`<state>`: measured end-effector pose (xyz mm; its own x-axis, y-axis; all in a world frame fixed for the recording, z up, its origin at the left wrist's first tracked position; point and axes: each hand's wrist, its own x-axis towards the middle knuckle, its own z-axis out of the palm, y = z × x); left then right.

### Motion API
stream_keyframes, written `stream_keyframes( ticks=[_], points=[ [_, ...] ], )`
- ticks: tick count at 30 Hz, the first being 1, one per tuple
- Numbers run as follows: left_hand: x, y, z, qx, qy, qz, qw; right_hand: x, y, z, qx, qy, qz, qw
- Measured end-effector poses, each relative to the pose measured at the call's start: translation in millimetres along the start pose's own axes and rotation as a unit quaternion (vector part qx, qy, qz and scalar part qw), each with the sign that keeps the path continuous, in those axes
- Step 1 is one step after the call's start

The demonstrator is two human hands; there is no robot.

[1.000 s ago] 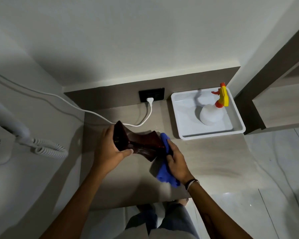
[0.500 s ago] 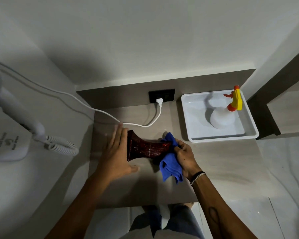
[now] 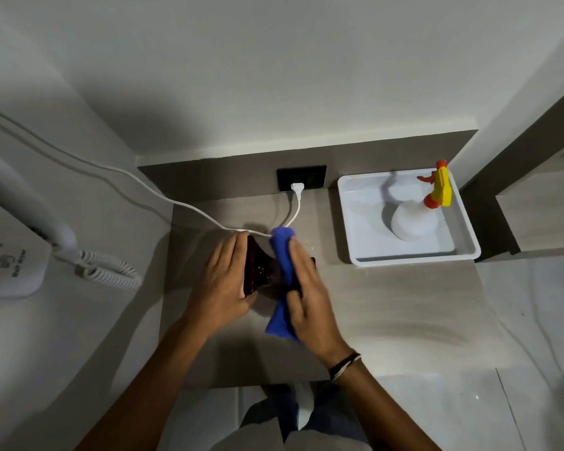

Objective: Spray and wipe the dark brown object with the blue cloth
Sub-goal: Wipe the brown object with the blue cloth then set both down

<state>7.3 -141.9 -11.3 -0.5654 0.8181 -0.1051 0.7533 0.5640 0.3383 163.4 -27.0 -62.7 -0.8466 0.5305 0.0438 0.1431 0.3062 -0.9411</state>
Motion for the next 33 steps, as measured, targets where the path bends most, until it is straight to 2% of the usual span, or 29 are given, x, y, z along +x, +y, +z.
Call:
stream_keyframes(
  ticks=[2, 3, 6, 8, 11, 15, 17, 22, 24, 27, 29, 31, 33],
  points=[
    [0.7, 1.8, 2.3, 0.003, -0.008, -0.005, 1.0, -10.9, -2.4, 19.0, -0.065, -0.085, -0.039, 0.994],
    [0.3, 0.3, 3.0, 0.007, -0.009, -0.013, 1.0, -15.0, 3.9, 24.9, -0.108, -0.099, -0.047, 0.988],
    [-4.6, -5.9, -2.3, 0.002, -0.012, -0.037, 0.999, -16.3, 33.2, 15.8, -0.244, -0.094, 0.01, 0.965],
    [-7.7, -4.4, -4.7, 0.003, -0.01, -0.04, 0.999, -12.7, 43.9, 2.3, -0.284, -0.08, 0.065, 0.953],
    [-5.9, 4.9, -3.3, 0.009, -0.014, -0.033, 0.999, -11.3, 28.5, 11.0, -0.202, -0.059, 0.073, 0.975],
    [-1.5, 11.3, -5.4, 0.0, -0.01, -0.019, 1.0, -15.5, -15.0, 44.1, -0.041, -0.031, -0.032, 0.998],
    [-2.4, 5.6, -6.4, 0.002, -0.012, -0.028, 1.0, -14.9, -7.8, 40.4, -0.059, -0.05, -0.042, 0.996],
    [-8.0, 6.0, -10.7, 0.001, -0.019, -0.046, 0.999, -15.0, 47.3, -3.3, -0.24, -0.067, 0.087, 0.965],
    [-7.6, 10.2, -8.5, 0.009, -0.015, -0.047, 0.999, -11.0, 35.6, 4.4, -0.195, -0.053, 0.066, 0.977],
    [-5.7, 13.1, -5.5, 0.013, -0.016, -0.051, 0.999, -8.9, 3.1, 37.0, -0.096, -0.039, -0.03, 0.994],
    [-5.6, 9.0, -6.2, 0.007, -0.018, -0.058, 0.998, -11.2, 2.0, 46.2, -0.071, -0.045, -0.045, 0.995],
    [-6.6, 3.9, -10.1, 0.005, -0.024, -0.063, 0.998, -13.7, 25.6, 34.7, -0.14, -0.036, -0.035, 0.989],
    [-6.6, 0.9, -13.6, 0.017, -0.021, -0.061, 0.998, -16.9, 49.9, 11.3, -0.221, -0.036, 0.019, 0.974]
  ],
)
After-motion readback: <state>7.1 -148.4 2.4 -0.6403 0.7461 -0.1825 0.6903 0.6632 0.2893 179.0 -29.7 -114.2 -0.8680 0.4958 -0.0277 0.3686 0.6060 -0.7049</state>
